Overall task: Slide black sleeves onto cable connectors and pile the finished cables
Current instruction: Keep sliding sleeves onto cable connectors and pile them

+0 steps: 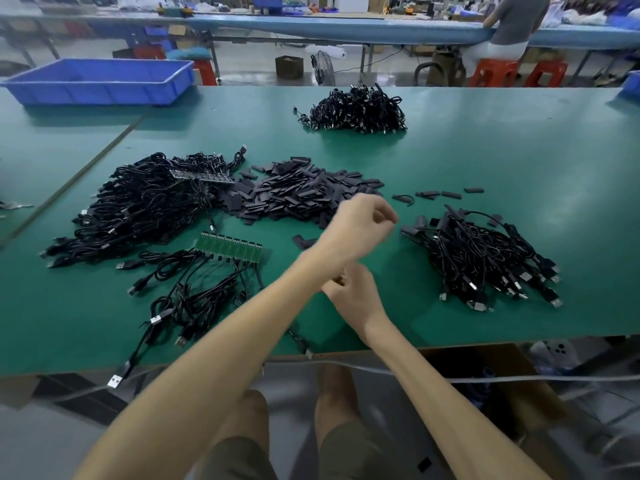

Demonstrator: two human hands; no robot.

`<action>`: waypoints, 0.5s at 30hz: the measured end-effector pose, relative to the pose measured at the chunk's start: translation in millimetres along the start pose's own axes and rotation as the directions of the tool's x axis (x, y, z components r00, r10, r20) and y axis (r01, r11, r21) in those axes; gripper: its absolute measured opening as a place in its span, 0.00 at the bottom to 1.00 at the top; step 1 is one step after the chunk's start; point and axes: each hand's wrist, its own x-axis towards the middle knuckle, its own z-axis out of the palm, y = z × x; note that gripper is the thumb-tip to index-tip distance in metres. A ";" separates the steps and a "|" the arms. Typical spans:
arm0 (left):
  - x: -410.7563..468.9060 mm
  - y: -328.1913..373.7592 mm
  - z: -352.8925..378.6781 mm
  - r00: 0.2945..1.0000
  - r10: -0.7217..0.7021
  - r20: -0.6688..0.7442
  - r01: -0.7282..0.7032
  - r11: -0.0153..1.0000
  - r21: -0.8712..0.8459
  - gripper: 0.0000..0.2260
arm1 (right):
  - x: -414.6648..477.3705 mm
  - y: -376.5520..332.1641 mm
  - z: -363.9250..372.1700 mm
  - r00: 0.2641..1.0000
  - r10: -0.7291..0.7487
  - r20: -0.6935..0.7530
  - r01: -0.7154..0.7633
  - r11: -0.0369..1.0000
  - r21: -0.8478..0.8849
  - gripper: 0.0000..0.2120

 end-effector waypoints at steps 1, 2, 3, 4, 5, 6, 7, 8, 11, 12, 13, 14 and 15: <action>-3.1 -7.5 -16.5 0.999 0.016 -0.034 -0.014 0.998 0.060 0.06 | -1.5 -2.4 -1.1 1.000 0.012 0.006 -0.012 1.000 0.011 0.16; -7.7 -17.1 -33.5 0.999 -0.001 -0.041 0.005 0.993 0.116 0.06 | -3.1 -0.7 -3.5 1.000 0.002 0.009 -0.002 0.999 0.037 0.13; -12.6 -27.4 -49.4 0.998 -0.049 -0.027 0.053 0.984 0.171 0.07 | -3.5 -4.7 -2.3 1.000 -0.008 -0.012 0.009 0.998 0.067 0.10; -16.9 -38.4 -63.6 0.992 -0.123 -0.011 0.122 0.961 0.247 0.08 | -4.9 -5.7 -2.1 1.000 -0.023 -0.020 0.025 0.996 0.081 0.08; -20.4 -49.2 -76.4 0.977 -0.211 -0.010 0.201 0.913 0.354 0.10 | -4.4 -8.0 -1.4 0.999 -0.023 -0.026 0.025 0.996 0.087 0.07; -23.4 -59.7 -88.0 0.955 -0.295 -0.037 0.275 0.830 0.485 0.12 | -3.4 -6.9 -0.8 0.999 -0.021 -0.028 0.024 0.996 0.086 0.07; -27.0 -68.9 -98.7 0.929 -0.360 -0.081 0.334 0.726 0.601 0.14 | -4.3 -6.3 -0.8 0.999 -0.018 -0.030 0.021 0.996 0.092 0.07; -30.7 -76.1 -108.4 0.906 -0.407 -0.119 0.373 0.631 0.680 0.14 | -5.4 -6.5 -1.0 1.000 -0.021 -0.023 0.023 0.995 0.096 0.06; -39.1 -89.0 -126.2 0.864 -0.490 -0.116 0.422 0.578 0.699 0.12 | -5.3 -8.6 -1.3 1.000 -0.004 -0.025 0.006 0.996 0.092 0.05; -40.8 -91.6 -127.8 0.863 -0.495 -0.104 0.426 0.600 0.678 0.10 | -4.9 -8.2 -1.1 1.000 -0.002 -0.029 0.005 0.996 0.091 0.05; -42.0 -92.3 -127.3 0.868 -0.488 -0.088 0.420 0.629 0.654 0.09 | -4.9 -7.9 -1.3 1.000 0.001 -0.031 0.002 0.996 0.093 0.04; -42.4 -91.9 -125.7 0.879 -0.472 -0.065 0.406 0.670 0.622 0.07 | -5.2 -8.2 -1.5 1.000 0.002 -0.029 0.000 0.996 0.091 0.04; -42.3 -90.7 -123.0 0.892 -0.451 -0.028 0.385 0.726 0.570 0.06 | -5.9 -8.5 -1.4 1.000 0.003 -0.023 0.000 0.996 0.091 0.03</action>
